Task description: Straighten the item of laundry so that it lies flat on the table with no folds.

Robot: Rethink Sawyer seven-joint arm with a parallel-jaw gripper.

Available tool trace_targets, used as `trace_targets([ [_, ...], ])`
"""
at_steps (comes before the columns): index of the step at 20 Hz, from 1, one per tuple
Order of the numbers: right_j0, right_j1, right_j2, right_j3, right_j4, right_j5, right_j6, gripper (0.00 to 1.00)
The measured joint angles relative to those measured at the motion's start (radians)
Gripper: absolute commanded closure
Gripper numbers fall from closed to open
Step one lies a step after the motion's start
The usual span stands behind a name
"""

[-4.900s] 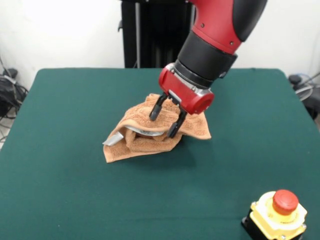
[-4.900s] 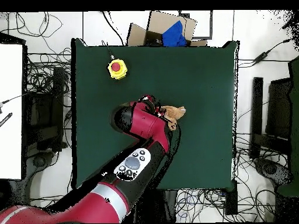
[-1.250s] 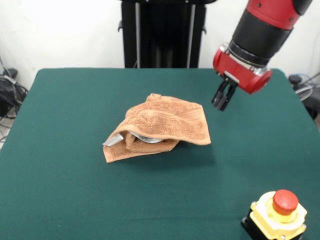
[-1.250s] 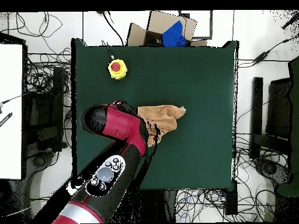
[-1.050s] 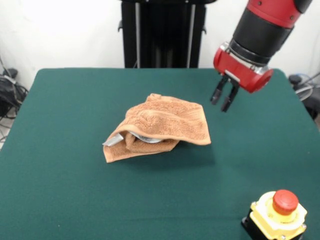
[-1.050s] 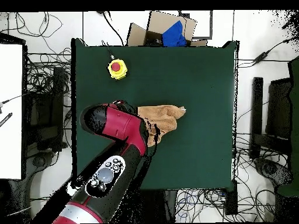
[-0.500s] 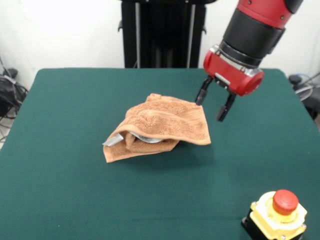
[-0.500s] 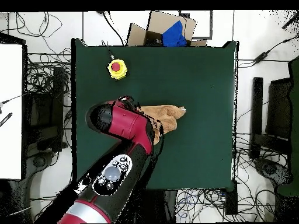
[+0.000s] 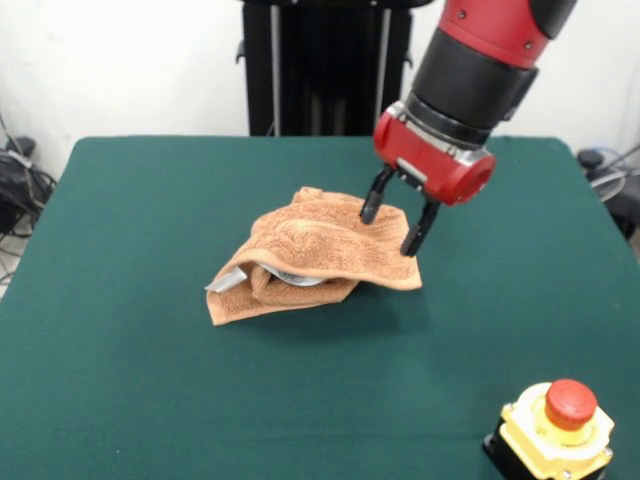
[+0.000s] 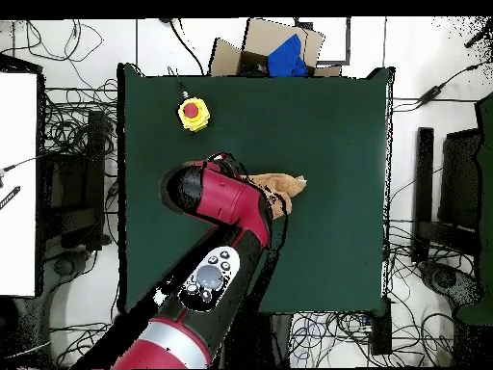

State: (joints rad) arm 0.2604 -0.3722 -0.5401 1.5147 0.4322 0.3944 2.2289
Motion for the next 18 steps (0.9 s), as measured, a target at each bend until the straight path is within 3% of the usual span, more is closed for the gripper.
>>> trace_targets([
  [18,-0.059,-0.005,0.107,-0.06,-0.106,0.0,0.0,0.0],
])
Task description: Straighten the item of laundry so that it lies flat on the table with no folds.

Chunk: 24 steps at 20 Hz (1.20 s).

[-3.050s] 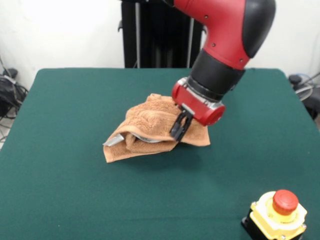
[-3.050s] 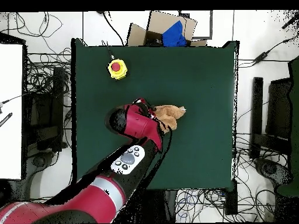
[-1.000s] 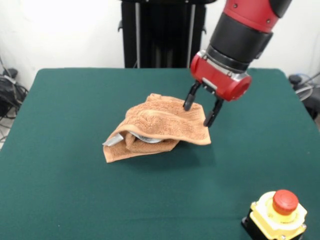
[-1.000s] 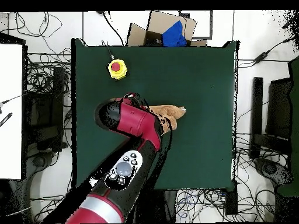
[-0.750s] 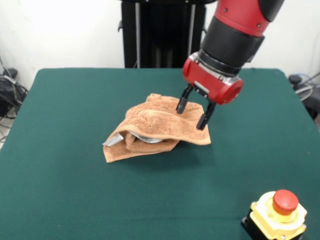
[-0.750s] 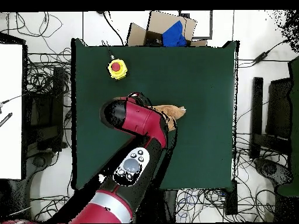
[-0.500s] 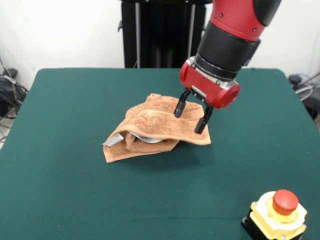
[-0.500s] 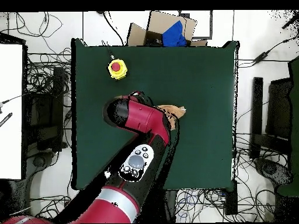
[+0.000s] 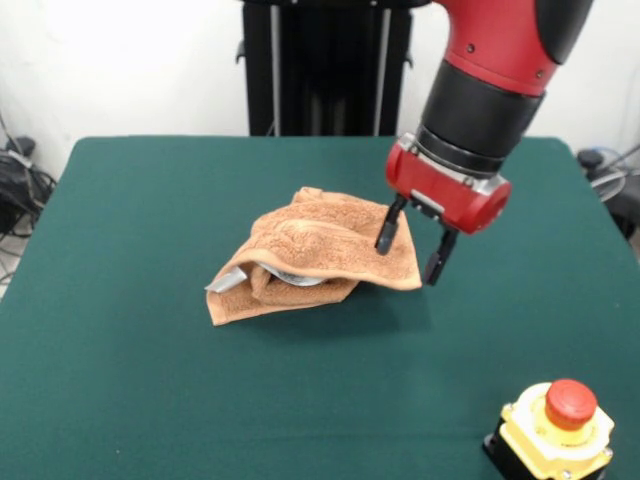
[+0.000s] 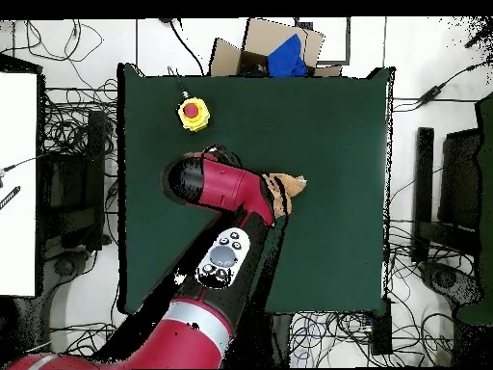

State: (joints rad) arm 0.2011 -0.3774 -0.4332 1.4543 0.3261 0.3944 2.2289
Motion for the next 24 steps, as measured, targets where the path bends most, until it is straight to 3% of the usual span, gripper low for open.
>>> trace_targets([
  [8,-0.028,-0.007,0.062,-0.002,-0.028,0.0,0.0,0.0],
  [24,-0.143,-0.028,0.222,-0.002,-0.182,-0.01,0.0,0.0],
])
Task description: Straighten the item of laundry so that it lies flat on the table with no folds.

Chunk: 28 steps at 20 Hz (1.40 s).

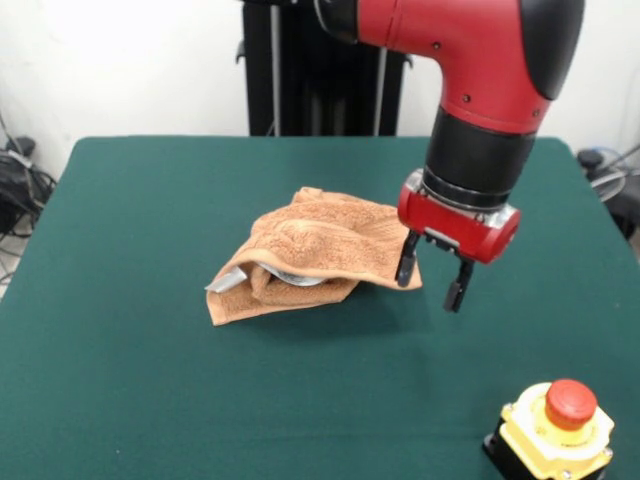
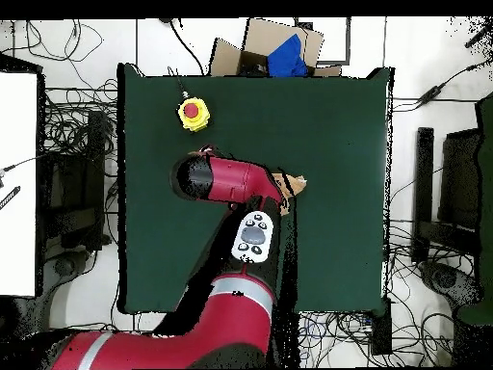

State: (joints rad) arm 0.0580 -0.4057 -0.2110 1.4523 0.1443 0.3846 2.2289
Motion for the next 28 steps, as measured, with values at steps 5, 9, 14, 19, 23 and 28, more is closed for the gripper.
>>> trace_targets([
  [5,-0.011,-0.017,0.027,0.0,-0.042,0.0,0.0,0.0],
  [9,-0.011,-0.023,0.032,0.0,-0.051,0.0,0.0,0.0],
  [14,-0.01,-0.038,0.033,0.006,-0.067,0.0,0.0,0.0],
  [19,-0.007,-0.042,0.034,0.007,-0.074,0.0,0.0,0.0],
  [23,-0.003,-0.041,0.034,0.007,-0.075,0.0,0.0,0.0],
  [28,-0.002,-0.038,0.035,0.008,-0.075,0.0,0.0,0.0],
])
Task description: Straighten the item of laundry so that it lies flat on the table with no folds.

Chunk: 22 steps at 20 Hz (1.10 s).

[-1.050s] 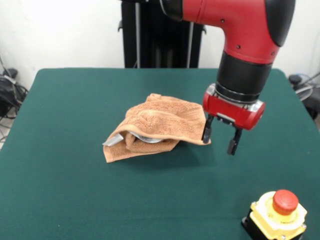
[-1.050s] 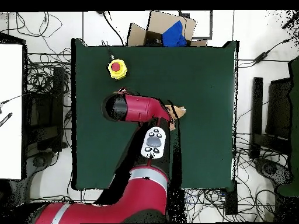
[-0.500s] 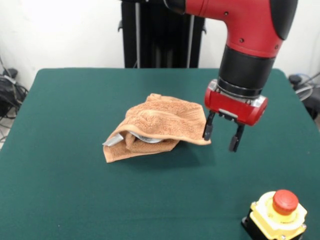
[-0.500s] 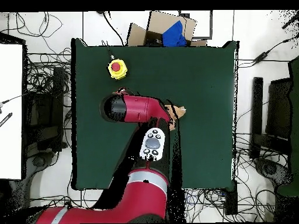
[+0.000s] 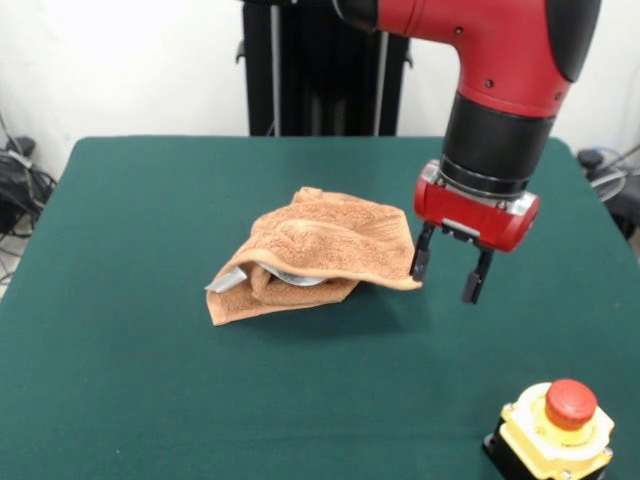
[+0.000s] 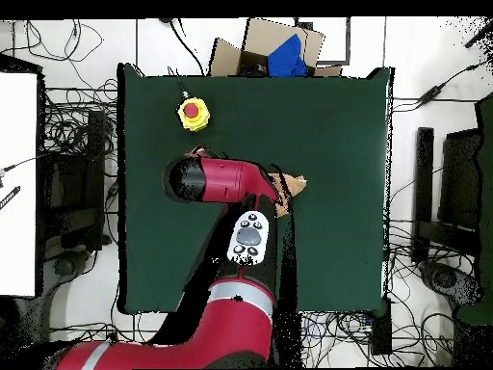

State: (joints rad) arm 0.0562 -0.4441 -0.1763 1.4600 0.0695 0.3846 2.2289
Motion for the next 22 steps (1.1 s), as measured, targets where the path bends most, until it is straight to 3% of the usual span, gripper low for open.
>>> trace_targets([
  [22,0.027,0.03,-0.001,0.0,0.0,0.0,0.0,0.0],
])
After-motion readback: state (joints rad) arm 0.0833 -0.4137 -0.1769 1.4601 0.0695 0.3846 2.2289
